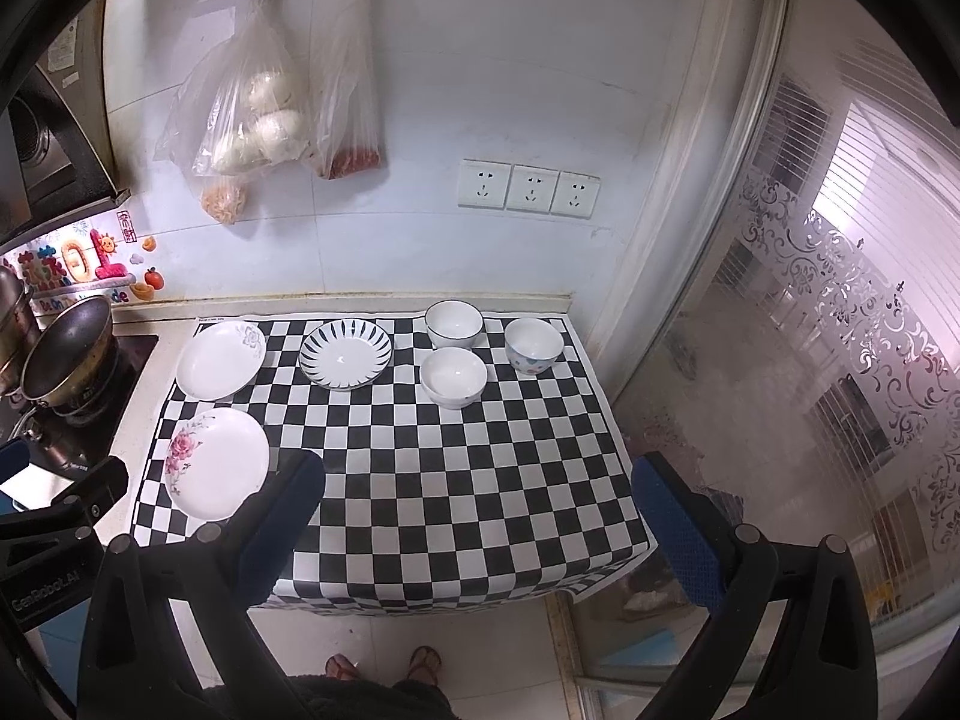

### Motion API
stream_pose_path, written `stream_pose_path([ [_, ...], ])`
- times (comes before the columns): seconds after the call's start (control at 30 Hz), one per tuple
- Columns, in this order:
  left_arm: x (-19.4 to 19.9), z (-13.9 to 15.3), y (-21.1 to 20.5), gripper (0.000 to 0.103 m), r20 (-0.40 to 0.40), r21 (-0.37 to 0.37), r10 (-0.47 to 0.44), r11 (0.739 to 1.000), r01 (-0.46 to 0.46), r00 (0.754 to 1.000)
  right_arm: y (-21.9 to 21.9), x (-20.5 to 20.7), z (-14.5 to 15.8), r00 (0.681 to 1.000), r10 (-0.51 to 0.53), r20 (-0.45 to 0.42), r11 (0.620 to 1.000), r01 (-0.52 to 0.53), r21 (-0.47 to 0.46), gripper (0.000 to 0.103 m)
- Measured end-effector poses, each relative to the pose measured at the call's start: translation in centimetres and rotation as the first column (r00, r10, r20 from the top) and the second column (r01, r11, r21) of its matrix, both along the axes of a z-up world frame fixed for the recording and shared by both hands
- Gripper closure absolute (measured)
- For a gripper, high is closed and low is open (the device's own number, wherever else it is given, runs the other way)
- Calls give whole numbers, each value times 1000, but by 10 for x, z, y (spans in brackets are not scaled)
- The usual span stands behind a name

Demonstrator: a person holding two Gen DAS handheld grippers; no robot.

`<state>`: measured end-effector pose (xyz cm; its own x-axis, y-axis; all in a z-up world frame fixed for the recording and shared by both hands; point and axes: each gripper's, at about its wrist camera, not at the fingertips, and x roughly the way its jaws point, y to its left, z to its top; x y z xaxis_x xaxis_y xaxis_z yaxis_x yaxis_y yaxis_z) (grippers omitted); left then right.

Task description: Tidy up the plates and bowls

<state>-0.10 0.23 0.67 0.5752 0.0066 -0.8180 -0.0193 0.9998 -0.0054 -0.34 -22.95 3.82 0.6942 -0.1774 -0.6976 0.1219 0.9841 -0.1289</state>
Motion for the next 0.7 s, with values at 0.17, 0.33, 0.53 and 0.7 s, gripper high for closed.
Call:
stream_pose_path([
  [0.17, 0, 0, -1, 0, 1, 1, -1, 1000, 1, 1000, 0, -1, -1, 1000, 1, 2, 1000, -1, -1, 0],
  [0.33, 1, 4, -3, 0, 2, 1, 1, 1000, -1, 1000, 1, -2, -1, 1000, 5, 5, 1000, -5, -4, 0],
  [0.53, 0, 4, -2, 0, 4, 1, 0, 1000, 0, 1000, 3, -2, 1, 1000, 12, 5, 1000, -12, -3, 0],
  [0.7, 0, 4, -3, 0, 7, -1, 1, 1000, -1, 1000, 4, -1, 2, 1000, 14, 5, 1000, -14, -4, 0],
])
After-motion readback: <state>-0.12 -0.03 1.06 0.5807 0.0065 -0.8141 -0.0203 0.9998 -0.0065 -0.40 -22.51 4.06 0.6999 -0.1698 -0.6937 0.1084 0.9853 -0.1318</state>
